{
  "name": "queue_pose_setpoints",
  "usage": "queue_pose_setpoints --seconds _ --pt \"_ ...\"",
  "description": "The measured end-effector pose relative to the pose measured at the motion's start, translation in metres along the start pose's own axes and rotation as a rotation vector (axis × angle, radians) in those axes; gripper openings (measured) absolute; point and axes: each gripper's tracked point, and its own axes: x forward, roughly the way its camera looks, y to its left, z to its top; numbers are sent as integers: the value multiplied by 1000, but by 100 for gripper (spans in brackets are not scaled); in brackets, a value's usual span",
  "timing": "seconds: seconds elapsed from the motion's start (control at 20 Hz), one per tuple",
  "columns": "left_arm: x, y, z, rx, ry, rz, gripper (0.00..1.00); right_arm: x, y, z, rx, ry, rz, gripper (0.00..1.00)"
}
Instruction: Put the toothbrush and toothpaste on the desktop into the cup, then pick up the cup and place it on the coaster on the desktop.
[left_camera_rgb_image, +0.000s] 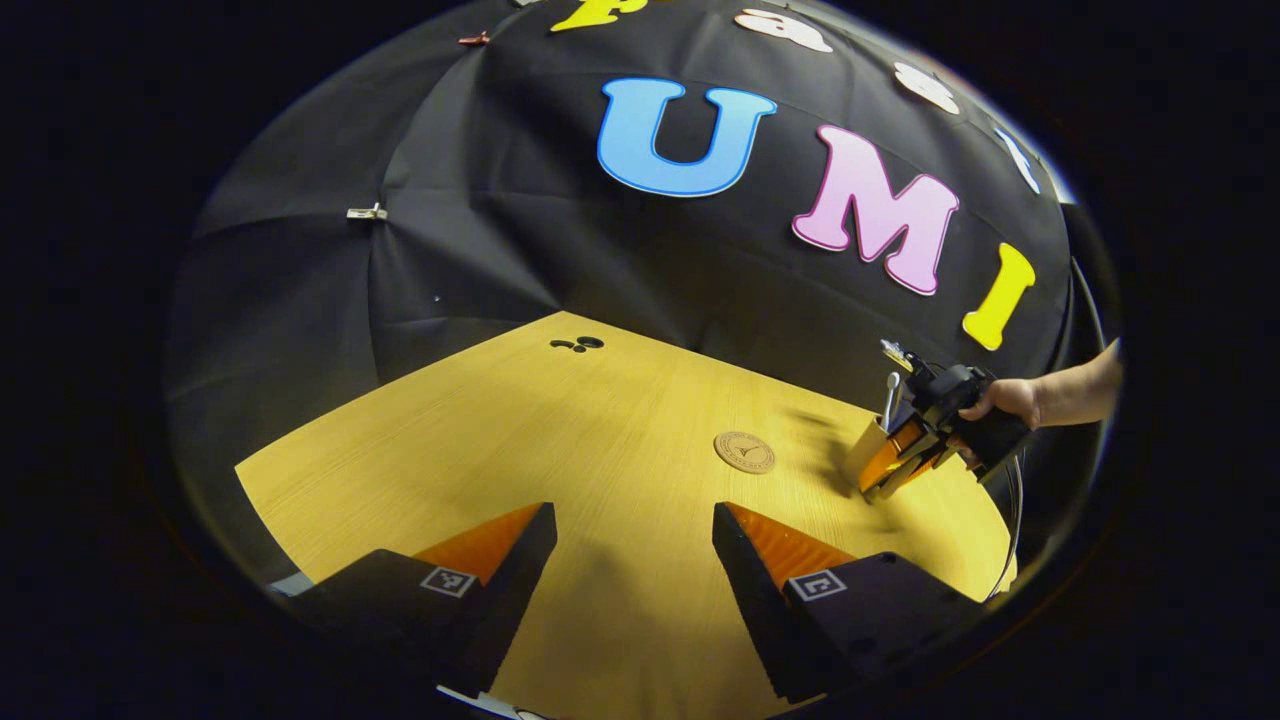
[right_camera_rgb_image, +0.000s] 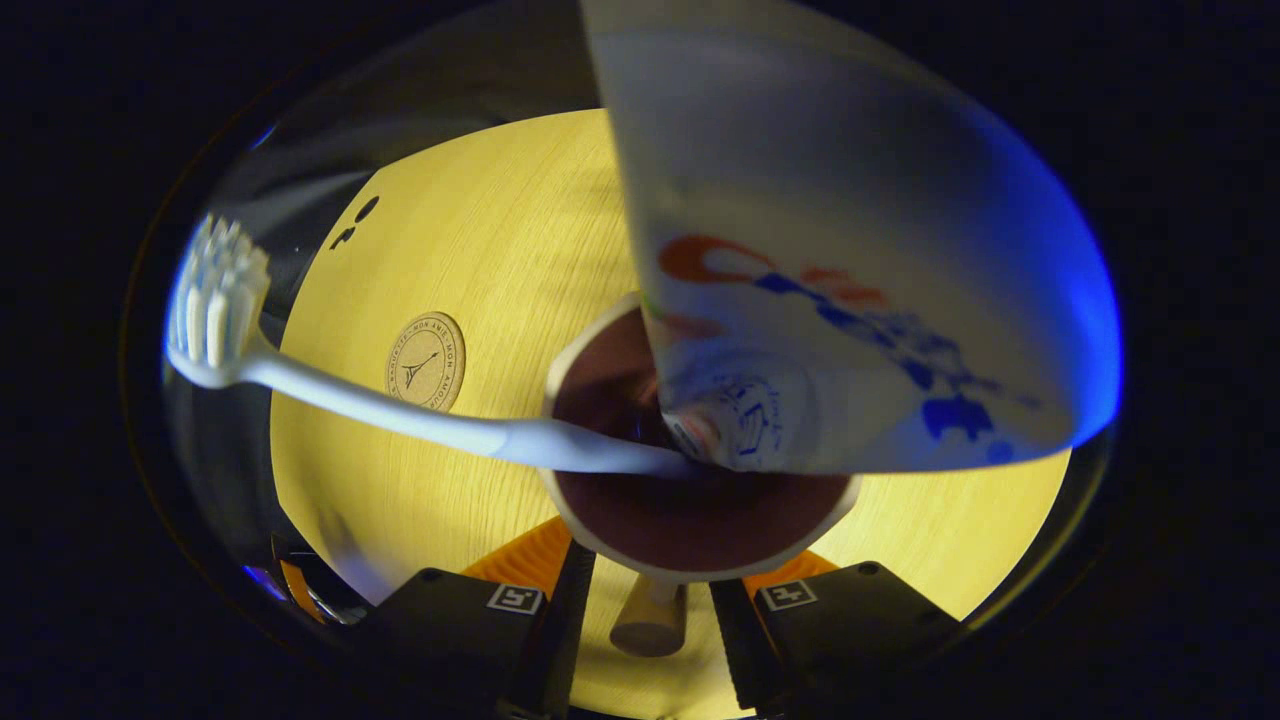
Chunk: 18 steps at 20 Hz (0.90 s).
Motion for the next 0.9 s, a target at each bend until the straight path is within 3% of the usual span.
queue_pose_setpoints --seconds 0.1,0.15,0.2,0.3,0.4,0.5,0.9 --pt "-1 -5 -5 13 11 -10 97 0 -2 1 -14 -4 -10 60" --pt "-2 -8 -6 11 16 -17 97 1 -2 1 -16 -7 -13 46" --pt "-1 -11 -7 7 21 -25 97 -1 -2 1 -24 -5 -12 39" --pt "0 -18 -10 -1 33 -40 98 -1 -3 2 -52 -19 -28 37" --pt "2 -25 -13 -2 38 -55 97 -1 -4 2 -84 -32 -38 27" --pt "2 -31 -14 8 42 -67 97 0 -2 3 -82 -43 -40 32" --pt "1 -38 -25 13 64 -89 97 -9 -2 15 -121 -120 -66 32"
